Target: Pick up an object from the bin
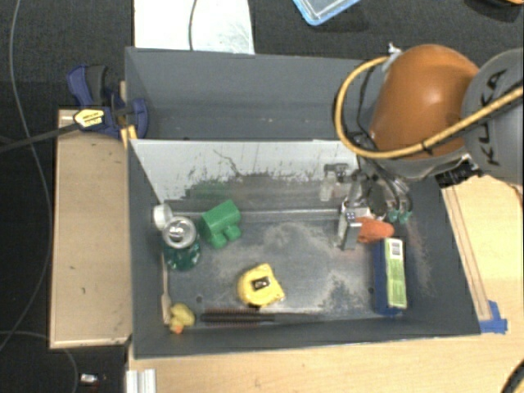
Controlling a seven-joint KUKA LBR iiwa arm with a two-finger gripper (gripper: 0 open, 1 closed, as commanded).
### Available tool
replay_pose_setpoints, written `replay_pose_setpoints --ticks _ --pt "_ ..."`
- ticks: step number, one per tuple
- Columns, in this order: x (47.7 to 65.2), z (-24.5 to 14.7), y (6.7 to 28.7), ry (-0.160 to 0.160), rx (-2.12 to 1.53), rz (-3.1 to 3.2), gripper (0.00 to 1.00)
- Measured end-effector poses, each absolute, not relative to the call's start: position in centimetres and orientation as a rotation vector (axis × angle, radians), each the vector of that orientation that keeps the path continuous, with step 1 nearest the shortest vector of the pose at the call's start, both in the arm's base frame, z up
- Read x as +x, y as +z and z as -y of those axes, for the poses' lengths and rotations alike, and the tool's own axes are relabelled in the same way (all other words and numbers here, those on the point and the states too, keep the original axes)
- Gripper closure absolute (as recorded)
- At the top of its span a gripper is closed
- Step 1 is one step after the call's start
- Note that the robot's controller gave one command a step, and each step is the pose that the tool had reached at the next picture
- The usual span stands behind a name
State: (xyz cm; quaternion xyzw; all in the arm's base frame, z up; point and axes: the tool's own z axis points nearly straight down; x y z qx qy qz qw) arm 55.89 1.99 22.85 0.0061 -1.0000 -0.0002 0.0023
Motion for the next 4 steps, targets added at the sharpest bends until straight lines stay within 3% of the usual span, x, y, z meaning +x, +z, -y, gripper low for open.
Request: replay_pose_setpoints --ticks 1,2,3,4 --pt "56.0 -2.0 23.3 -0.001 0.018 3.145 0.00" --pt "53.7 -2.9 20.6 -0.001 0.065 3.146 0.00" --pt "53.1 -8.5 17.6 0.001 0.269 3.141 0.00" --pt "51.8 -10.8 16.3 -0.002 0.382 3.126 0.00"
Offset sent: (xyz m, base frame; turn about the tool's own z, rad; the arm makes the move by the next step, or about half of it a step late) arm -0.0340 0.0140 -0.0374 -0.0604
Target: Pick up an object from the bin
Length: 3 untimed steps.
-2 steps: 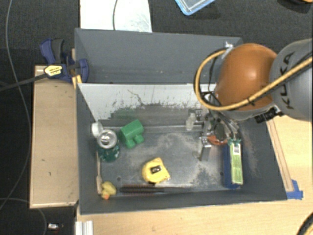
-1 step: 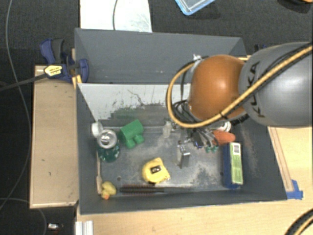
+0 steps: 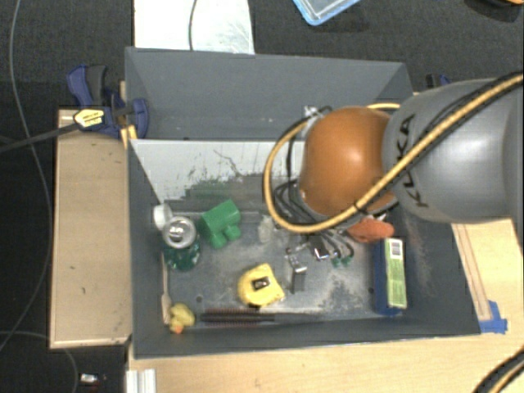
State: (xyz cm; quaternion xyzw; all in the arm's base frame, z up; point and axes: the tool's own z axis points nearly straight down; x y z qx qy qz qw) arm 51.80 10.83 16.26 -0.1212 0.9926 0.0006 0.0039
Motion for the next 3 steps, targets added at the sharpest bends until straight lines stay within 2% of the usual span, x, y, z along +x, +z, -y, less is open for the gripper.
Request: replay_pose_setpoints --ticks 1,2,3 --pt "49.3 -12.4 12.5 0.001 -0.385 -3.108 0.00" --pt "48.9 -13.5 10.9 -0.003 -0.402 -3.104 0.00" --pt "48.4 -9.6 8.2 0.005 0.046 -3.127 0.00"
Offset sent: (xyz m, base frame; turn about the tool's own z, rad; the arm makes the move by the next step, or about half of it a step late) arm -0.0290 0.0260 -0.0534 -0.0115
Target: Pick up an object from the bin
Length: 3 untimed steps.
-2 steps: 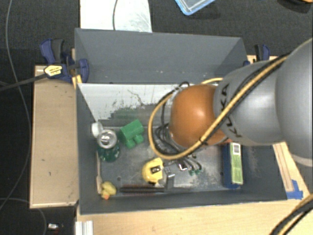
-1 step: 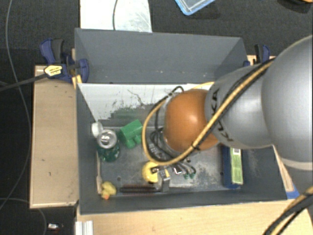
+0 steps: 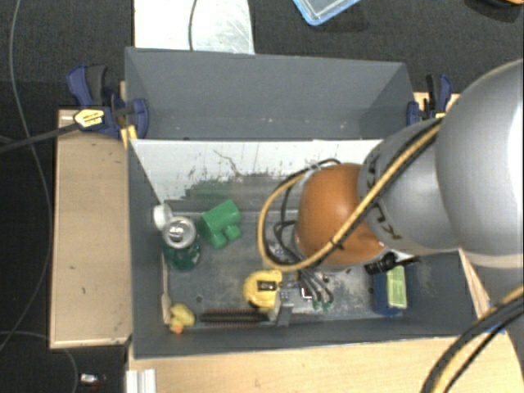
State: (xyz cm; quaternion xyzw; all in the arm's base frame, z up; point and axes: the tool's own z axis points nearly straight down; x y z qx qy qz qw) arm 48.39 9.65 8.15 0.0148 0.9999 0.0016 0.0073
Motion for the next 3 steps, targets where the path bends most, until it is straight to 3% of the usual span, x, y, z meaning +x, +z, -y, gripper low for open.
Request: replay_pose_setpoints --ticks 1,3 --pt "48.32 -10.28 7.34 0.003 -0.141 -3.117 1.00" --pt "48.31 -10.28 7.33 0.003 -0.134 -3.117 1.00"
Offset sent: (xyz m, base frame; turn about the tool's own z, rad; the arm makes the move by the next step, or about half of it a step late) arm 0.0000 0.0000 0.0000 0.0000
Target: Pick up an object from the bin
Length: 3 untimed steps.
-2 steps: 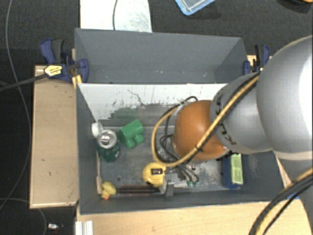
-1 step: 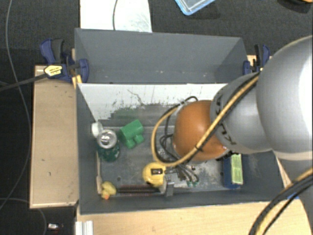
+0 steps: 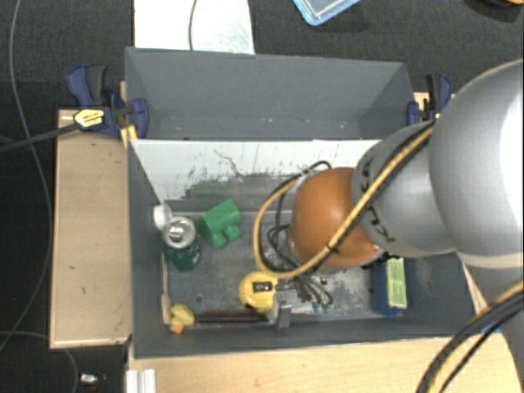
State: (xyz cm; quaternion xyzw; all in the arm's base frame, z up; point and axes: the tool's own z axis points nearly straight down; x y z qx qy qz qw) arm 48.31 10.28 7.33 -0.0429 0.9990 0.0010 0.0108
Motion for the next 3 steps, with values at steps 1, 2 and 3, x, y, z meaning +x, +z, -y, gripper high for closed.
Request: replay_pose_setpoints --ticks 1,2,3 --pt "48.31 -10.28 7.33 0.003 -0.131 -3.117 1.00" --pt "48.31 -10.28 7.33 0.003 -0.129 -3.117 1.00" --pt "48.31 -10.29 7.33 0.004 -0.126 -3.118 1.00"
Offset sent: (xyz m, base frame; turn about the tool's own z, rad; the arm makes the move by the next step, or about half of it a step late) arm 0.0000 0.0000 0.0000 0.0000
